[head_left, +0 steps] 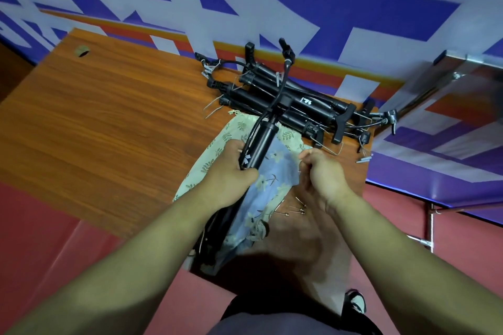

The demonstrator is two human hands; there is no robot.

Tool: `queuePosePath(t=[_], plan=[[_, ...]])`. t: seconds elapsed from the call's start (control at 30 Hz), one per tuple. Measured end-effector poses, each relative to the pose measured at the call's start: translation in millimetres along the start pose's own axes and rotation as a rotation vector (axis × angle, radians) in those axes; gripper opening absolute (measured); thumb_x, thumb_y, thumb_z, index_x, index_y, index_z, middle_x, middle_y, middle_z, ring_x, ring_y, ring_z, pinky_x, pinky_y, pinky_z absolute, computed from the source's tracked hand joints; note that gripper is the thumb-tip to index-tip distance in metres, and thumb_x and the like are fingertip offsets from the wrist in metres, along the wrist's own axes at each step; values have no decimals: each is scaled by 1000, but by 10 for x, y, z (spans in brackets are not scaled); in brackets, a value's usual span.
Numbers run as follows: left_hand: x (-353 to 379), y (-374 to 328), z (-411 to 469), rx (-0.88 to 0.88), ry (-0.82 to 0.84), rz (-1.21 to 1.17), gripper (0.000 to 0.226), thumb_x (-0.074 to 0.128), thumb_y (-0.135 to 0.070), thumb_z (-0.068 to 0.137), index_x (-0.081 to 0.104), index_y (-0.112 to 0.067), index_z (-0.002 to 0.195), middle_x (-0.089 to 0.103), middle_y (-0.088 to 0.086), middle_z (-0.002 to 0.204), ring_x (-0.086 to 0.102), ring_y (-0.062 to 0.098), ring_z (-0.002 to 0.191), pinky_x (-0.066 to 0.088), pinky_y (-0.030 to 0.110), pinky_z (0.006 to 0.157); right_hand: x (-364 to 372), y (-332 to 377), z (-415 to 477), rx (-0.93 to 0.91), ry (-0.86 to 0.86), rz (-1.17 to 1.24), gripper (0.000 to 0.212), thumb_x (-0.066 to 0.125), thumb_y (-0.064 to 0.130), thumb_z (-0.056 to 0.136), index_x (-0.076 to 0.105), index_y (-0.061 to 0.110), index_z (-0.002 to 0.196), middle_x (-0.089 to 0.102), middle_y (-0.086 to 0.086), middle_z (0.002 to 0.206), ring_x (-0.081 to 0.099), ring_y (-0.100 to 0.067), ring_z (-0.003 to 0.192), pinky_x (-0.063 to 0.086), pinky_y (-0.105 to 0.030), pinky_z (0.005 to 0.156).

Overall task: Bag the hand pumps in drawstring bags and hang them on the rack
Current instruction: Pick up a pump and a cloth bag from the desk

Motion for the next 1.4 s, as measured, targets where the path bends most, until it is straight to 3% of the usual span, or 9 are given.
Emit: queuePosePath(t=[0.13,0.3,0.53,0.7,0.87,1.03,1.13,1.23,1.4], plan=[[91,-248,115,95,31,-28,38,69,-31,82,45,-34,112,66,-3,107,67,18,96,53,49,91,413,174,-78,55,288,163,27,70,41,84,56,19,93,53,4,62,48,-11,55,41,-26,59],[174,-517,236,206,24,-82,32,77,-29,81,60,-38,107,68,-13,106,69,10,100,54,41,95,565,559,27,-58,211,227,31,69,23,94,57,1,112,71,-17,96,73,-31,85,62,-45,74],[-364,-223,612,85,-114,-23,15,69,-32,94,66,-35,108,69,-13,100,68,11,91,56,36,85,479,790,327,-157,166,62,16,67,20,91,53,12,90,62,-10,73,62,-26,67,53,-37,59],[-390,470,716,-152,-18,321,42,65,-42,95,54,-20,129,60,-7,110,64,18,87,45,24,67,476,839,421,-263,182,-223,11,65,20,83,57,16,78,63,-13,71,54,-27,64,45,-42,63],[-124,787,781,-176,22,305,20,71,-46,81,60,-30,85,70,-3,87,69,22,82,55,32,75,455,817,387,-320,154,-385,24,64,9,81,48,-8,86,54,-17,70,50,-24,61,42,-41,59],[-51,767,810,-173,18,372,29,63,-43,93,67,-17,103,63,2,99,63,25,102,48,30,85,365,865,273,-354,133,-416,50,66,36,59,48,-5,82,55,-15,69,49,-21,60,42,-36,60],[-28,775,805,-140,37,461,15,57,-26,96,63,-17,86,69,7,106,64,26,94,52,32,79,285,870,195,-359,121,-409,38,67,38,56,51,8,73,55,-14,66,48,-20,59,41,-35,58],[-139,704,773,-118,-68,431,17,47,-14,99,56,-10,84,61,12,88,53,26,74,39,30,61,181,847,156,-374,104,-412,16,67,26,63,53,17,67,58,-13,66,50,-21,59,42,-37,58],[-671,220,533,-13,-420,262,19,37,-26,106,44,-11,97,55,8,78,52,25,67,42,38,60,58,880,26,-408,85,-447,30,67,27,59,51,5,72,57,-9,64,50,-20,59,42,-36,59]])
Point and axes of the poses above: each hand's wrist, its own z-axis towards the middle knuckle, its own x-axis out of the palm, y = z × x, the point moved 8 cm from there along z, towards the middle knuckle
